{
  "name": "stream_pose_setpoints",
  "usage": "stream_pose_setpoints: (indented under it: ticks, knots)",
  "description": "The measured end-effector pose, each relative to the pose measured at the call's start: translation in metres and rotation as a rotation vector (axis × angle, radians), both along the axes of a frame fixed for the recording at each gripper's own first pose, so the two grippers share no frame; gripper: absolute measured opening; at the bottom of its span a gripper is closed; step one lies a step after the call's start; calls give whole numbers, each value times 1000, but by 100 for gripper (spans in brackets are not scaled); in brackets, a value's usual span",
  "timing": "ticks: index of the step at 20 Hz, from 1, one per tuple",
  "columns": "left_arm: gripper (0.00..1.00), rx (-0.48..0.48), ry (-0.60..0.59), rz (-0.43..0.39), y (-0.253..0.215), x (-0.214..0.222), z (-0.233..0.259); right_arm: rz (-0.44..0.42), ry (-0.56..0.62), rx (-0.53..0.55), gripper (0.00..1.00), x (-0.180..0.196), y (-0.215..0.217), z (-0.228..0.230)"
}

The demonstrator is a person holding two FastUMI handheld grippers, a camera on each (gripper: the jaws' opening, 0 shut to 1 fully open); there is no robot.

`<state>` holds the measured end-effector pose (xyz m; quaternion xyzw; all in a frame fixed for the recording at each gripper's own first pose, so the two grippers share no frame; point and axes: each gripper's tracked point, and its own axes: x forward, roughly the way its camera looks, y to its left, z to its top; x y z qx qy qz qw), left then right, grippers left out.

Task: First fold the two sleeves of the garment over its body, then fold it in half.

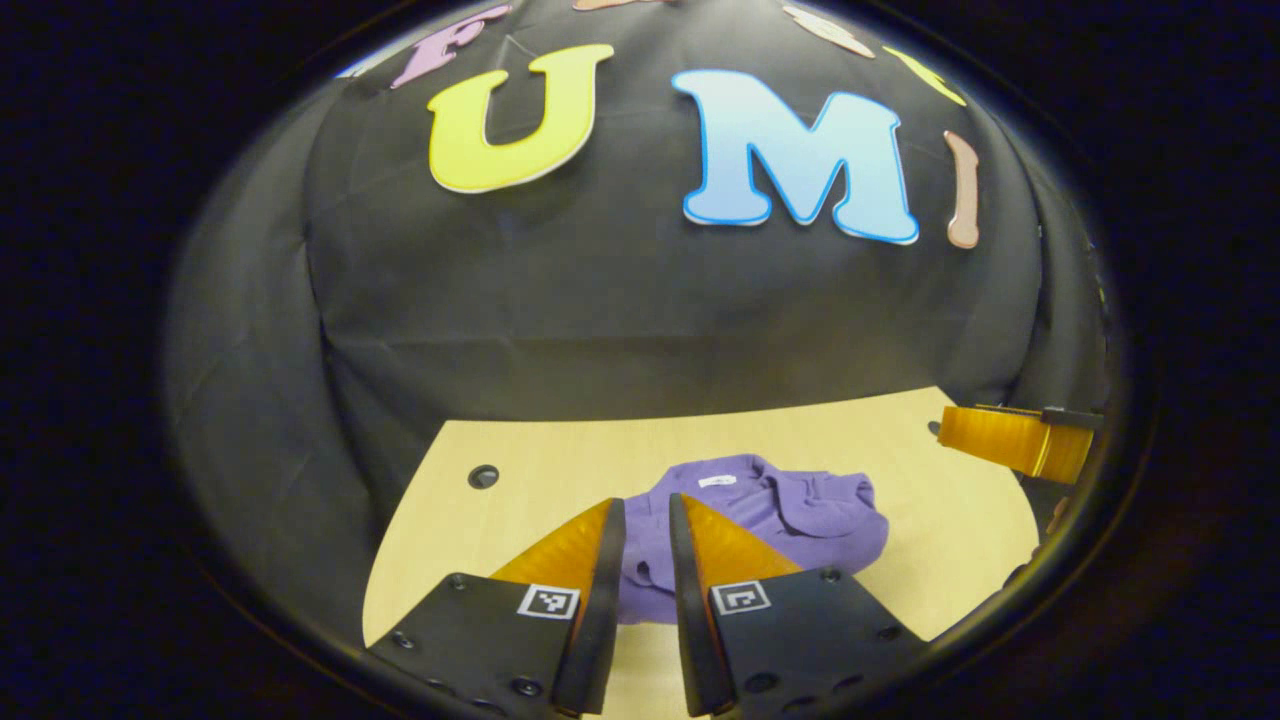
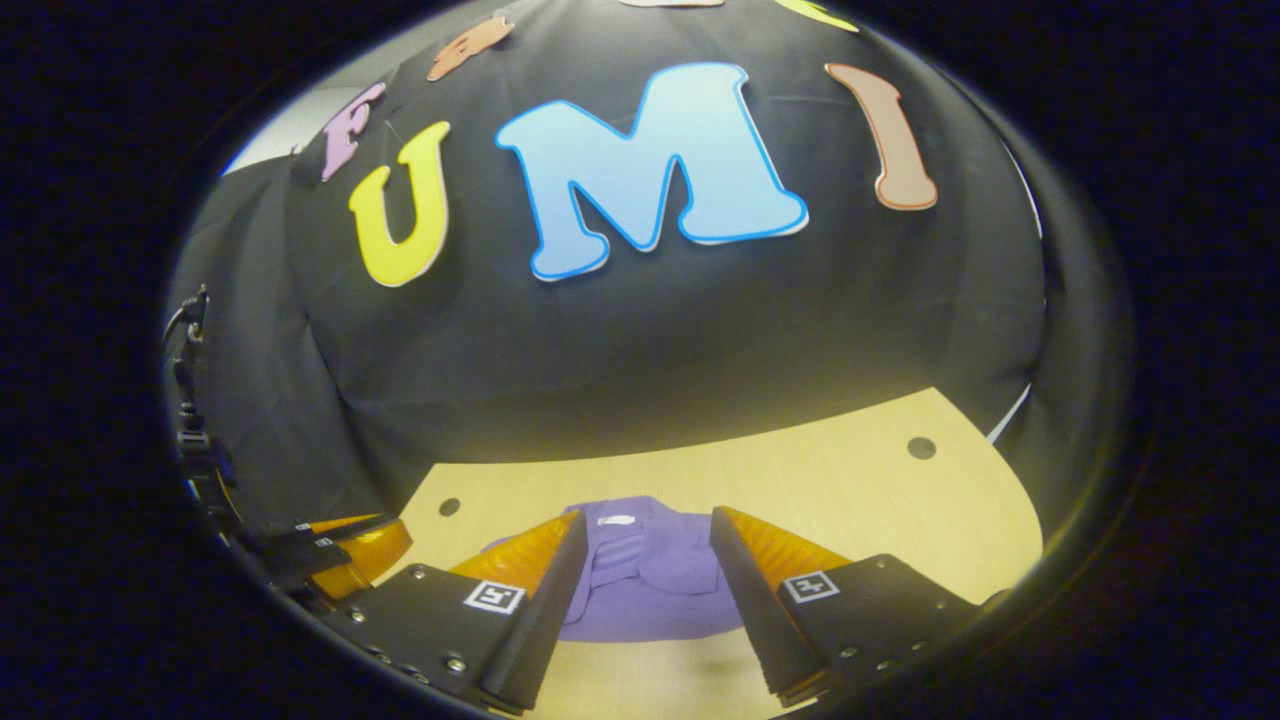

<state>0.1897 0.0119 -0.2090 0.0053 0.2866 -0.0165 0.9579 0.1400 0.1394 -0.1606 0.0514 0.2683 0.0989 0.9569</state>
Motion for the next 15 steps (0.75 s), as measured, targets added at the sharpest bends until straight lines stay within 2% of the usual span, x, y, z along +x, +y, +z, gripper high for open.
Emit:
stream_pose_setpoints:
  ticks: [4, 5, 7, 11, 12, 13, 15]
  knots:
    - [38, -12, -76, -12, -8, -52, 47, 33, -68, -18, 78, -52, 1, 39]
    - [34, -21, -97, -12, -10, -67, 58, 39, -89, -23, 78, -66, -1, 45]
    - [38, -34, -132, -6, -10, -95, 77, 49, -112, -15, 78, -92, 1, 51]
    - [38, -1, -204, -23, -11, -136, 95, 60, -134, 30, 79, -129, 3, 56]
    - [34, 13, -212, -30, -12, -145, 96, 55, -136, 37, 78, -135, 1, 56]
    - [38, 25, -217, -38, -11, -154, 97, 48, -134, 41, 78, -141, -2, 55]
    - [38, 31, -218, -46, -13, -169, 98, 29, -135, 52, 78, -150, -8, 56]
